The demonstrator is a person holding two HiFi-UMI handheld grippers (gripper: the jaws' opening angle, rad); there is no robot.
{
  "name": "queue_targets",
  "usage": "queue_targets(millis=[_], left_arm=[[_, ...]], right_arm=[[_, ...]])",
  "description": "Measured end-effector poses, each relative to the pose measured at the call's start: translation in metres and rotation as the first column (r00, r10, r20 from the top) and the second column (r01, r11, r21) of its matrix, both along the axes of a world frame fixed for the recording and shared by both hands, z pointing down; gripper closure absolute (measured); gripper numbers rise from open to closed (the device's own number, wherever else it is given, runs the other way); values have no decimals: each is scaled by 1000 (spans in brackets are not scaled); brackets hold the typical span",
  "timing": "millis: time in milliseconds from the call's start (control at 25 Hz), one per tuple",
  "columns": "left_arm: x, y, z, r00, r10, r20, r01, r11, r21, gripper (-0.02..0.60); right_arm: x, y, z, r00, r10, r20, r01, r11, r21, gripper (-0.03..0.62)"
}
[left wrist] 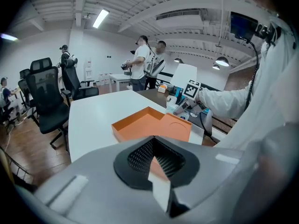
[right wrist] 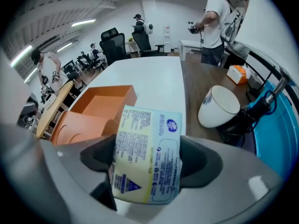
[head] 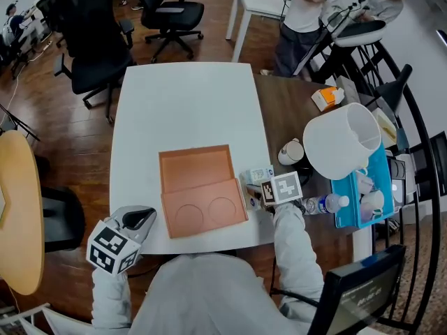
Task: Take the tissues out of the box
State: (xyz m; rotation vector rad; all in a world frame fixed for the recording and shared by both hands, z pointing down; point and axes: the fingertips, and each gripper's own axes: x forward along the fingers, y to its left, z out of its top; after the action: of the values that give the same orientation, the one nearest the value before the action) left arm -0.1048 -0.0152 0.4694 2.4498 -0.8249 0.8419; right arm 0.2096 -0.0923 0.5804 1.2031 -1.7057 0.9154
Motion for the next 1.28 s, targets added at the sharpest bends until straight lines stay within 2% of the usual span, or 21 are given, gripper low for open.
queue_targets(millis=[200,320,440,560,640,720,800,840,920,960,1000,1080,1160,1280], left_arm=[[-4,-4,-1,1000,-11,7,11,1000,3,566],[-5,-7,-2,1000,-16,8,16,1000,5,566],[-4,-8,-2,1000,-13,9,13,1000,3,567],[0,-12,-4,1000,-9,1,9,1000,10,566],[2,-14,-8,1000,-5,0,5,1000,14,566],[2,-13,-10,1000,0,1,0,1000,14,566],[3,-11,-11,1000,1,-4,-1,1000,20,566],[4,-12,-12,1000,2,-7,-2,1000,25,566],[6,-13,-15,1000,1,-9,-1,999,37,566],[6,-14,-15,1000,0,-7,0,999,39,567],[6,-14,-15,1000,-1,-5,2,999,39,566],[5,-12,-16,1000,-3,-1,3,999,35,566],[2,-11,-18,1000,-8,1,8,999,34,566],[-1,-11,-19,1000,-21,1,21,999,40,566]], right_arm=[[-2,-4,-3,1000,-2,6,1,999,47,157],[-3,-10,-22,998,12,68,-21,991,132,157],[-11,-19,-54,993,-44,111,20,978,208,157],[-20,-30,-104,983,-132,126,85,941,328,157],[-35,-36,-148,960,-240,143,156,885,439,164],[-58,-33,-198,914,-370,164,223,799,559,246],[-81,-26,-244,854,-484,193,247,702,668,355],[-93,-21,-262,815,-538,214,251,661,707,392],[-116,-9,-285,714,-642,279,249,605,756,568],[-126,-3,-290,659,-680,323,243,598,763,591],[-135,4,-290,608,-705,366,242,603,760,591],[-149,18,-281,537,-732,419,266,618,740,591],[-159,31,-267,507,-746,432,308,625,717,591],[-168,46,-255,469,-770,432,357,613,705,591]])
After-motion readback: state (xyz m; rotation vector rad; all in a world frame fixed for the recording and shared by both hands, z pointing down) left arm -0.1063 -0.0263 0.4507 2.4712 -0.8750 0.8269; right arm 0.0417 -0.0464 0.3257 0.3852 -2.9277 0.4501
